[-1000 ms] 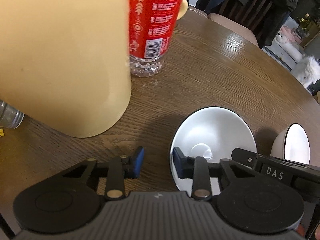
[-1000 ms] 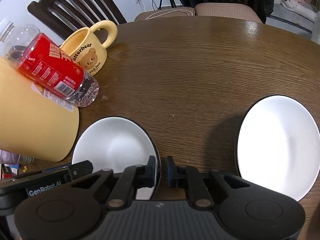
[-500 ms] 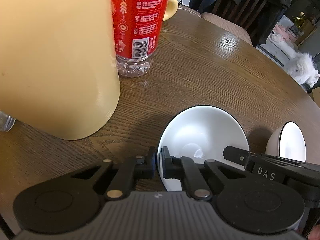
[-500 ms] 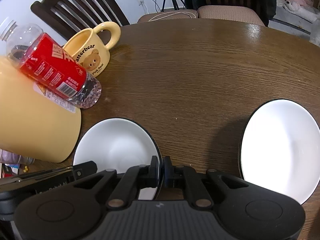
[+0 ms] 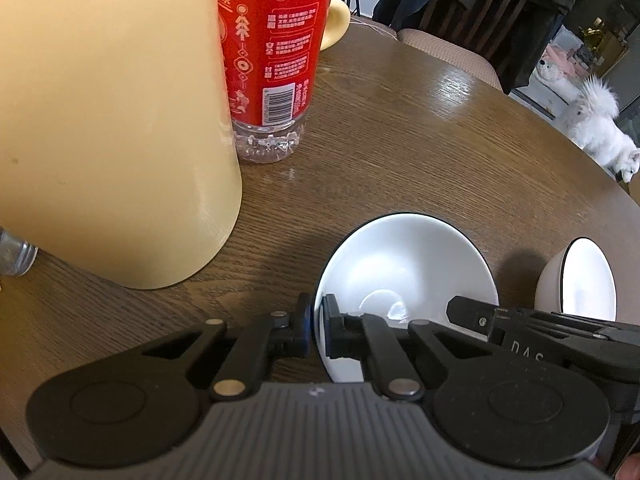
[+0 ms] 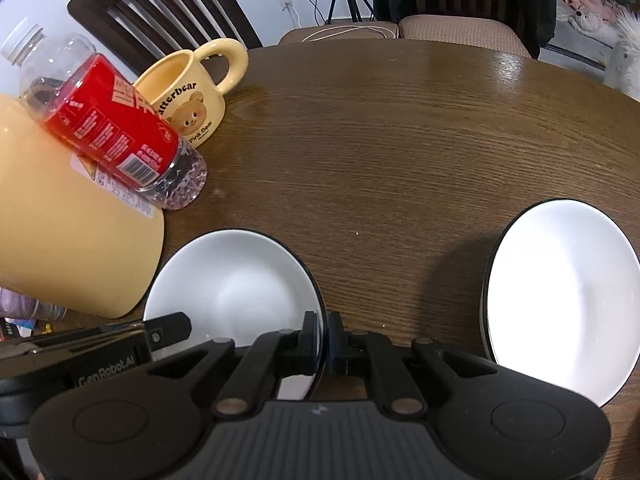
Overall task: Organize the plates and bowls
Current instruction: 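Lift and carry the gripped white bowl across the table with both tools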
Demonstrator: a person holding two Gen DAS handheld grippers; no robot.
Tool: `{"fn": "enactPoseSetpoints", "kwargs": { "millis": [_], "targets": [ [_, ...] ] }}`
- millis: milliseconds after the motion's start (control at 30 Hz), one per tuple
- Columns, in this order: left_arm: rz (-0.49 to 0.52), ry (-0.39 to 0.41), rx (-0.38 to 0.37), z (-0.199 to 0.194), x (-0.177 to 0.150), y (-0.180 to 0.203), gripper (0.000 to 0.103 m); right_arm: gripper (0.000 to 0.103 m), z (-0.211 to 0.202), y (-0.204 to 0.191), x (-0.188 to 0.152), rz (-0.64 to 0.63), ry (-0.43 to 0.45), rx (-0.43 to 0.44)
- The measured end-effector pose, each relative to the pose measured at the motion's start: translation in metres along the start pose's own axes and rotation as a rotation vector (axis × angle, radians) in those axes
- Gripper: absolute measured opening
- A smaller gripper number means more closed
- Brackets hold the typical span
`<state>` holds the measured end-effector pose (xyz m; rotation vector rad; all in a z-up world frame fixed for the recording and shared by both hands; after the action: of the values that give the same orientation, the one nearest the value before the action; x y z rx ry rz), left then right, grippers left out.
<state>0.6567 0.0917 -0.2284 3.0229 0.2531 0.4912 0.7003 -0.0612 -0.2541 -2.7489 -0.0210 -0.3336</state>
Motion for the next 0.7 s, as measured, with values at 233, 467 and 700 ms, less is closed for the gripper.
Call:
{"fn": "enactPoseSetpoints", "kwargs": {
  "millis": [233, 467, 700],
  "targets": [
    [0.013, 0.013, 0.003, -0.006, -0.002, 0.0, 0.007, 0.005, -0.006, -0.002, -0.003, -0.002, 0.014, 0.004],
    [0.012, 0.024, 0.007, -0.017, -0.007, -0.002, 0.007, 0.005, -0.015, -0.007, -0.007, -0.007, 0.033, 0.007],
    [0.008, 0.039, 0.015, -0.033, -0.018, -0.006, 0.007, 0.005, -0.028, -0.016, -0.018, -0.015, 0.049, 0.013]
  ]
}}
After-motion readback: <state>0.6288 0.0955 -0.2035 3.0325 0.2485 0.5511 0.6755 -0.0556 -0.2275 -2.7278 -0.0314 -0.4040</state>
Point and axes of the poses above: each gripper's, at about its wrist camera, not at the fingertips, and z roughly the way its jaws point, y to its right, x to its top, the point moved 5 cm from there along z, roughly the way its jaws point, and after that the axes turned 5 degrees about z, right-handed, at the moved point
